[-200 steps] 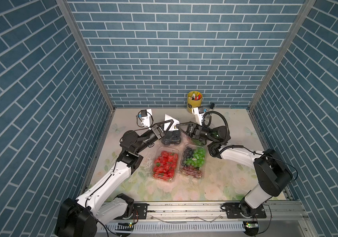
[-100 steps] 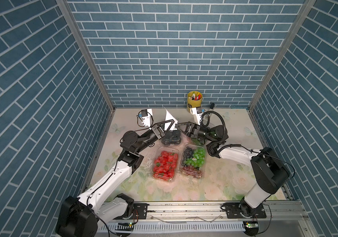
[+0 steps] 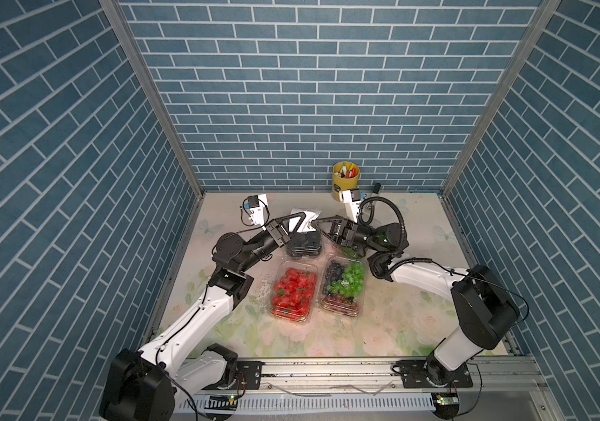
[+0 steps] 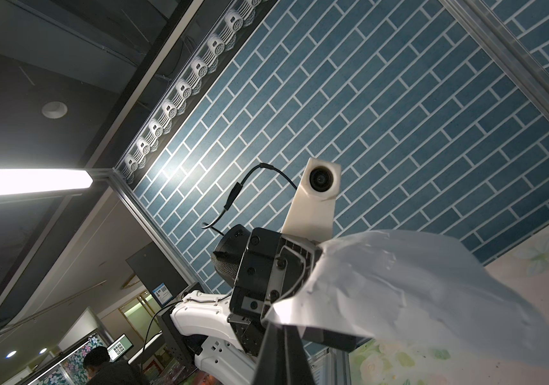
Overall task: Label fruit boxes
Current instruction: Adjust the label sticker.
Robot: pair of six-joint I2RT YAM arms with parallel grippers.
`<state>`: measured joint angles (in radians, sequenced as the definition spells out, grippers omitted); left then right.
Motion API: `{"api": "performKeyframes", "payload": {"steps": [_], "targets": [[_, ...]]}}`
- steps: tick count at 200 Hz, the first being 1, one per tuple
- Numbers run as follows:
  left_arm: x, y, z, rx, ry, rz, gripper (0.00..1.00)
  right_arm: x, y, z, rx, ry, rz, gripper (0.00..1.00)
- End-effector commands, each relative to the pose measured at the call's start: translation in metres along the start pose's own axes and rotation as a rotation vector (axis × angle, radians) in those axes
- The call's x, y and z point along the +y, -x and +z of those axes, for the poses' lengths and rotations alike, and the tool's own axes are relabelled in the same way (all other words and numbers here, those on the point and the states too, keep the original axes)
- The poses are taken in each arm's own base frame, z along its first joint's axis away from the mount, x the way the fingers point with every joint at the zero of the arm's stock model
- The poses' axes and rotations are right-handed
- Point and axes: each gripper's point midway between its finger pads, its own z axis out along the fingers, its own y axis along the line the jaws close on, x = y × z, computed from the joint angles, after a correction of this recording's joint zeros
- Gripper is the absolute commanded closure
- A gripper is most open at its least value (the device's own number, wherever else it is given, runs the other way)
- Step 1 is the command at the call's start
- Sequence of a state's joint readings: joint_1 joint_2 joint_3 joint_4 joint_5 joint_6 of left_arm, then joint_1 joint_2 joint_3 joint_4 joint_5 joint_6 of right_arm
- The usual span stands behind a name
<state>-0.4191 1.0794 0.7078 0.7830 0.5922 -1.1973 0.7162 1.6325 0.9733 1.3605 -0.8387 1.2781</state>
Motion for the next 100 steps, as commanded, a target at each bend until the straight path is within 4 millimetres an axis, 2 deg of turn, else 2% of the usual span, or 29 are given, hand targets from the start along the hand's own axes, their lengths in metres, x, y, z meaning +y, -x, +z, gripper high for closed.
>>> {"api": "performKeyframes", "payload": {"steps": [1,27,100], "targets": [[-0.006,0.0,0.0,0.005,-0.031,0.011,1.0,0.013,0.002,0.006,0.009,0.047,-0.036,1.0],[-0.005,-0.001,0.0,0.008,-0.03,0.009,1.0,0.009,0.004,0.008,0.006,0.044,-0.03,1.0],[-0.004,0.0,0.002,0.004,-0.044,0.0,1.0,0.014,0.006,0.017,0.014,0.07,-0.033,1.0]]}}
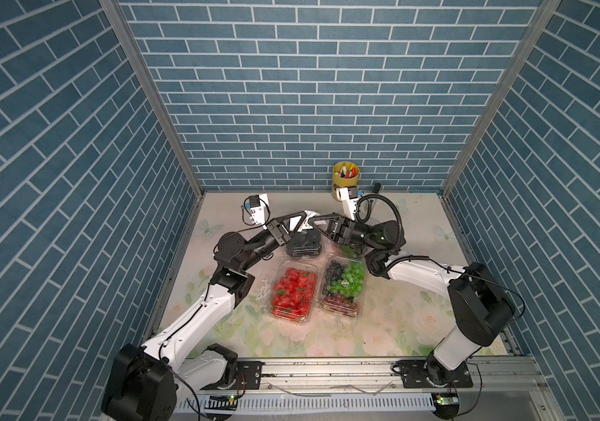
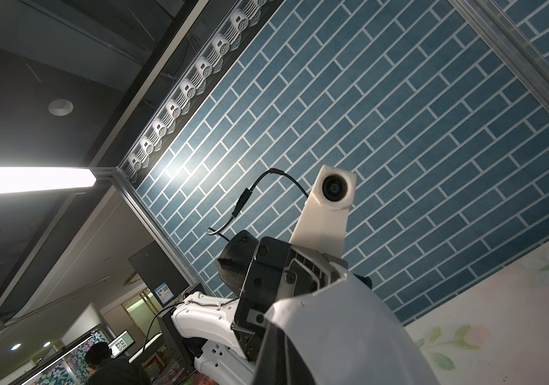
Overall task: Label fruit boxes
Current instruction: Adjust the label sticker.
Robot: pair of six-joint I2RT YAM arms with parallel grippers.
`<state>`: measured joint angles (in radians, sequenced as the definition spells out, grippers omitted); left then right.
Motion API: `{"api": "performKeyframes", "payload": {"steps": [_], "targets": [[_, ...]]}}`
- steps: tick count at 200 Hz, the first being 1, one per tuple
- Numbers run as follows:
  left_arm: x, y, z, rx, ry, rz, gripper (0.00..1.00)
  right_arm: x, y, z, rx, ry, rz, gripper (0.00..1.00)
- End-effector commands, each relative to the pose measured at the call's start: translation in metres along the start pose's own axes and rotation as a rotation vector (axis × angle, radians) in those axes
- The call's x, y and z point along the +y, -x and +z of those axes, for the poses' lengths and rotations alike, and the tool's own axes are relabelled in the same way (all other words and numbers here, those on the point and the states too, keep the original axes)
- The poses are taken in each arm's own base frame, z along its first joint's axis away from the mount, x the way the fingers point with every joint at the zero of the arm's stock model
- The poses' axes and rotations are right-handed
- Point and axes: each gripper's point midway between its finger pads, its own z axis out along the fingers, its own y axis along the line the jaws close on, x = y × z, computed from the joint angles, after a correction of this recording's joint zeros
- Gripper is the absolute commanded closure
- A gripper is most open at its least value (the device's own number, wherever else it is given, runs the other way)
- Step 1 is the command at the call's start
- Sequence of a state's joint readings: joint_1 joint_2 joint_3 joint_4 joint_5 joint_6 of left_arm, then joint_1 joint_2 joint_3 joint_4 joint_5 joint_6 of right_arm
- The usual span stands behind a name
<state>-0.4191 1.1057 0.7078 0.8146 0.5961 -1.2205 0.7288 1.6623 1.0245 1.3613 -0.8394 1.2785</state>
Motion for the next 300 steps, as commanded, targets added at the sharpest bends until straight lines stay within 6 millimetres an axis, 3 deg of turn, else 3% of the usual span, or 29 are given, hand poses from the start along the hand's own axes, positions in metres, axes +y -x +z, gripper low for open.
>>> {"api": "performKeyframes", "payload": {"steps": [1,70,84,97,125,171,200,247,300], "targets": [[-0.008,0.0,-0.001,0.003,-0.039,0.02,1.0,0.012,0.002,0.007,0.01,0.047,-0.022,1.0],[-0.013,0.001,-0.003,0.0,-0.048,0.029,1.0,0.014,0.0,0.009,0.015,0.052,-0.026,1.0],[-0.015,0.002,-0.006,-0.005,-0.041,0.042,0.88,0.015,0.0,0.005,0.009,0.045,-0.038,1.0],[-0.008,-0.001,-0.011,-0.011,-0.014,0.036,0.67,0.014,0.002,0.001,-0.005,0.033,-0.045,1.0],[-0.009,0.001,-0.018,-0.044,-0.008,0.026,0.64,0.011,0.006,-0.004,-0.034,0.012,-0.06,1.0],[-0.013,0.0,-0.02,-0.054,-0.053,-0.017,0.67,0.003,0.012,-0.01,-0.077,-0.022,-0.061,1.0],[-0.01,-0.002,-0.019,-0.051,-0.048,-0.022,0.75,0.001,0.013,-0.012,-0.087,-0.03,-0.061,1.0],[-0.005,-0.002,-0.013,-0.042,-0.037,-0.022,1.0,0.003,0.012,-0.01,-0.075,-0.02,-0.058,1.0],[-0.006,0.002,-0.008,-0.046,-0.054,-0.021,1.0,0.015,0.004,0.0,-0.031,0.026,-0.066,1.0]]}}
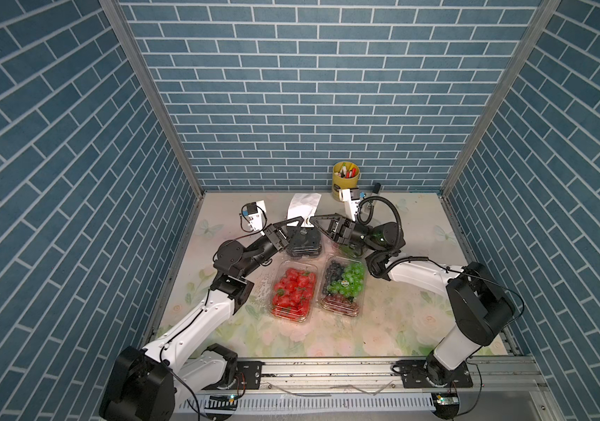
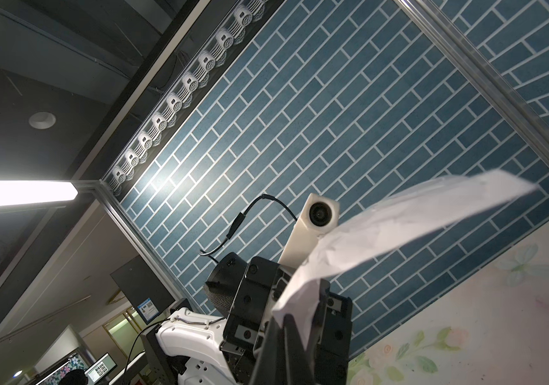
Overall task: Label fruit boxes
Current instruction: Adjust the label sticker.
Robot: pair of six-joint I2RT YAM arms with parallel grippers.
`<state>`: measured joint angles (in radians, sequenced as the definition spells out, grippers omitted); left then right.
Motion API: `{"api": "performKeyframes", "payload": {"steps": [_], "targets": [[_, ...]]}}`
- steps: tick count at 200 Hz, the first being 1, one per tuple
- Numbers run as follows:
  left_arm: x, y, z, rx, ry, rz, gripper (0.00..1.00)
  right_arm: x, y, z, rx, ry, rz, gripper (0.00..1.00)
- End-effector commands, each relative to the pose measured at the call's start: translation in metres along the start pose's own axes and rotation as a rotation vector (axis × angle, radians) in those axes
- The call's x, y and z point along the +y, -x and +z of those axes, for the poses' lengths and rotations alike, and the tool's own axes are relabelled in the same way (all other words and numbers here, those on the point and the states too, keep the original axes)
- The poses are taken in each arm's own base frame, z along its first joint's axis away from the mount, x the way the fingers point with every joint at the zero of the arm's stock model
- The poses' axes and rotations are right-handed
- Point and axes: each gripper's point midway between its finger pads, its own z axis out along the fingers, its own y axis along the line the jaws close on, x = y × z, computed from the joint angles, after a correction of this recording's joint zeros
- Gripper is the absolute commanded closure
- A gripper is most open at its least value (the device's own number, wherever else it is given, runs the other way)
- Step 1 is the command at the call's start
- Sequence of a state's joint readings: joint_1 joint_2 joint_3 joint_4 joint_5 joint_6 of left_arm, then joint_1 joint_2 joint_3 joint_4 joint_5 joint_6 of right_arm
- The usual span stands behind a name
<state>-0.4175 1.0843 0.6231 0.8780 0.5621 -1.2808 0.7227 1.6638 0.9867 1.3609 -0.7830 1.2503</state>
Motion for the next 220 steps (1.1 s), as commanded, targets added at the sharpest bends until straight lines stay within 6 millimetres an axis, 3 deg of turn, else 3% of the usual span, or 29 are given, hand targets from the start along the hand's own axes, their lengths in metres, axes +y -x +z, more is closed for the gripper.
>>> {"api": "performKeyframes", "payload": {"steps": [1,124,165,220], "targets": [[-0.02,0.006,0.004,-0.011,-0.068,0.038,1.0,0.03,0.003,0.006,0.015,0.076,-0.062,1.0],[-0.044,0.004,-0.003,-0.006,-0.154,0.061,1.0,0.023,0.014,-0.001,-0.018,0.048,-0.067,1.0],[-0.041,0.003,-0.002,0.001,-0.164,0.051,1.0,0.019,0.014,-0.001,-0.016,0.044,-0.055,1.0],[-0.028,0.001,0.003,0.009,-0.149,0.029,1.0,0.03,0.009,0.005,0.015,0.078,-0.064,1.0]]}}
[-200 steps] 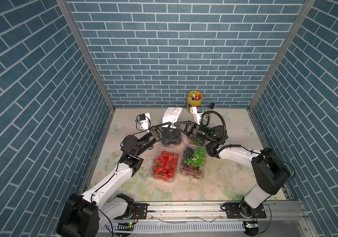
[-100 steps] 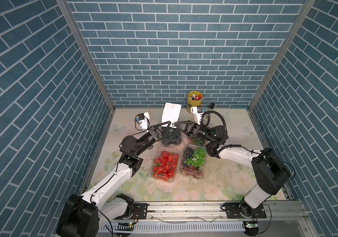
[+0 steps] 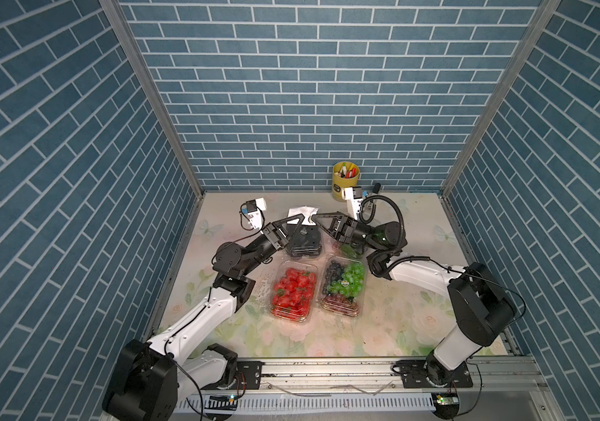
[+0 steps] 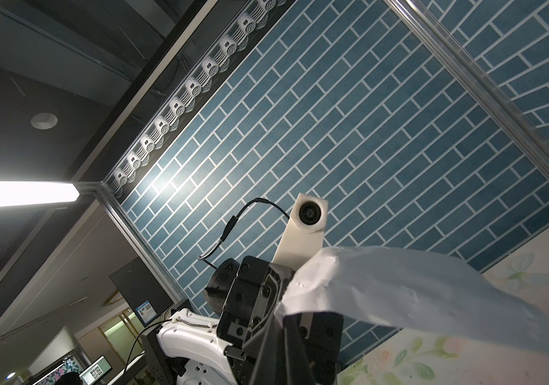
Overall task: Label fruit boxes
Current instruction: Adjust the label sticker.
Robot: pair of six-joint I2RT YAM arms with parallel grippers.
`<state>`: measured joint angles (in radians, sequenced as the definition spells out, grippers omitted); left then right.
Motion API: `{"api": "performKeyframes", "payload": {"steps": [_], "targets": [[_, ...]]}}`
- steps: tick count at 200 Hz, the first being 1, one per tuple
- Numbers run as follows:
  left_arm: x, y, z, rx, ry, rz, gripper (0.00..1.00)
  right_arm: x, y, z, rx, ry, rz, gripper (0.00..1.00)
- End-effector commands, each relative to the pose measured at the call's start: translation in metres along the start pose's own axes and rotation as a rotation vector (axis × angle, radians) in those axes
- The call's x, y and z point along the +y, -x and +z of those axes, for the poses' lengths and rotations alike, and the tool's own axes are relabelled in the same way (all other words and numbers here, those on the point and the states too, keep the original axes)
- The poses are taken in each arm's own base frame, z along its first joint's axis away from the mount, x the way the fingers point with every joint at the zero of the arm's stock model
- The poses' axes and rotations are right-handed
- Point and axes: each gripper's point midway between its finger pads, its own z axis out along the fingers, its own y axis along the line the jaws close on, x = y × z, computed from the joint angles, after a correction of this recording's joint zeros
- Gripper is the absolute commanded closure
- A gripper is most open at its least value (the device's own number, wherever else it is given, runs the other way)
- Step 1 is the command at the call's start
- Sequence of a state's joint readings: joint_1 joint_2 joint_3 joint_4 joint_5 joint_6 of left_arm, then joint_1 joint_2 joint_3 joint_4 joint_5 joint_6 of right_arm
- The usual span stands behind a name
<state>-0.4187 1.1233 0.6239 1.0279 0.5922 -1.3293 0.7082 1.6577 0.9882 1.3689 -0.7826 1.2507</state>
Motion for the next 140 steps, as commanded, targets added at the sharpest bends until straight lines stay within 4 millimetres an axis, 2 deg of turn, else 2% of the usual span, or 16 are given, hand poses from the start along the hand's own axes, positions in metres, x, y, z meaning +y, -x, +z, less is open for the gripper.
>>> {"api": "performKeyframes", "payload": {"steps": [1,140], "targets": [[-0.0101,-0.0001,0.0013,0.005,-0.049,0.022,1.0,0.0284,0.0025,0.0084,0.027,0.078,-0.047,1.0],[-0.0116,-0.0023,0.0029,0.012,-0.058,0.018,1.0,0.0295,-0.0022,0.0163,0.043,0.097,-0.037,1.0]]}}
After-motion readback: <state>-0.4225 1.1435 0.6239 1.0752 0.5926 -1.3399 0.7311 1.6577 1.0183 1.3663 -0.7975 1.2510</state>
